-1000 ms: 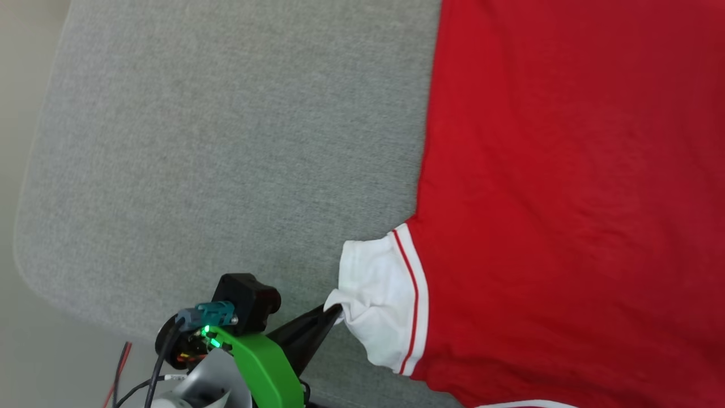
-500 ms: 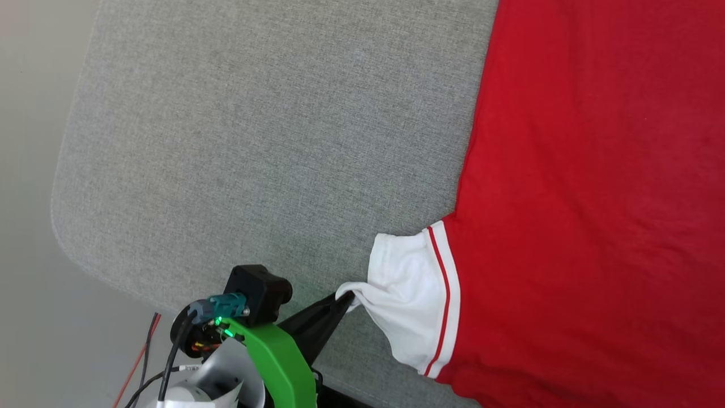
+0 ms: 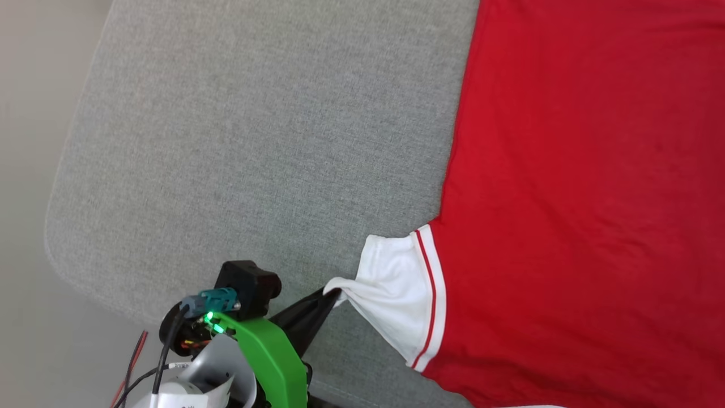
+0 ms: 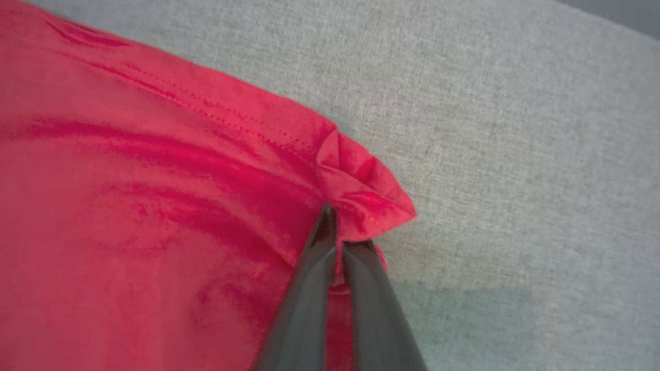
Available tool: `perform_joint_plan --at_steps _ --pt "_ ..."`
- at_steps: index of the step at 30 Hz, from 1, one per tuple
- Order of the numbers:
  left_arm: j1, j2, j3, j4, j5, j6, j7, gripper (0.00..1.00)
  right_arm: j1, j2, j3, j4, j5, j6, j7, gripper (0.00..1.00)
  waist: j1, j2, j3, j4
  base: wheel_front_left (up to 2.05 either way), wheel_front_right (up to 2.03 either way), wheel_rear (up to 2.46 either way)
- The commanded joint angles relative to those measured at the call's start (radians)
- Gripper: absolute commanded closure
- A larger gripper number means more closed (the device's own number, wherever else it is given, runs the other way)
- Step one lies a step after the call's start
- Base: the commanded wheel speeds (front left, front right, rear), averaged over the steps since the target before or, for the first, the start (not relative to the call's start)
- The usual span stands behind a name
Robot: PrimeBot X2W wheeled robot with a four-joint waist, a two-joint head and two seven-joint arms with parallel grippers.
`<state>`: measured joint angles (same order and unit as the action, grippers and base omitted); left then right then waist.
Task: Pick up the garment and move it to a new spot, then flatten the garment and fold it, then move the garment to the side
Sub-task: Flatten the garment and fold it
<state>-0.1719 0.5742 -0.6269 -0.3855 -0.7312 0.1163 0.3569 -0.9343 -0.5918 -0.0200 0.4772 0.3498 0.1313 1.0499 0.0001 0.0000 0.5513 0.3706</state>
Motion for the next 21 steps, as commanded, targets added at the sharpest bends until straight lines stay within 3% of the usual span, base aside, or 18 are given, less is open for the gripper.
perform_joint_plan --at_steps 1,13,21 --pt "-0.012 0.008 0.007 0.005 0.004 0.008 -0.006 1.00 0.064 0.003 0.008 0.026 0.010 -0.001 0.001 1.00 -0.0001 0.0000 -0.065 -0.045 0.00 0.00 0.00" --pt "0.035 0.023 0.025 0.039 -0.018 0.044 -0.006 1.00 0.315 0.023 -0.003 0.000 0.088 -0.001 -0.064 1.00 -0.0001 0.0000 -0.261 -0.152 0.00 0.00 0.00" --pt "0.080 0.010 0.036 0.066 -0.042 0.067 -0.032 1.00 0.517 0.036 -0.062 -0.095 0.144 -0.001 -0.080 1.00 -0.0001 0.0000 -0.372 -0.221 0.00 0.00 0.00"
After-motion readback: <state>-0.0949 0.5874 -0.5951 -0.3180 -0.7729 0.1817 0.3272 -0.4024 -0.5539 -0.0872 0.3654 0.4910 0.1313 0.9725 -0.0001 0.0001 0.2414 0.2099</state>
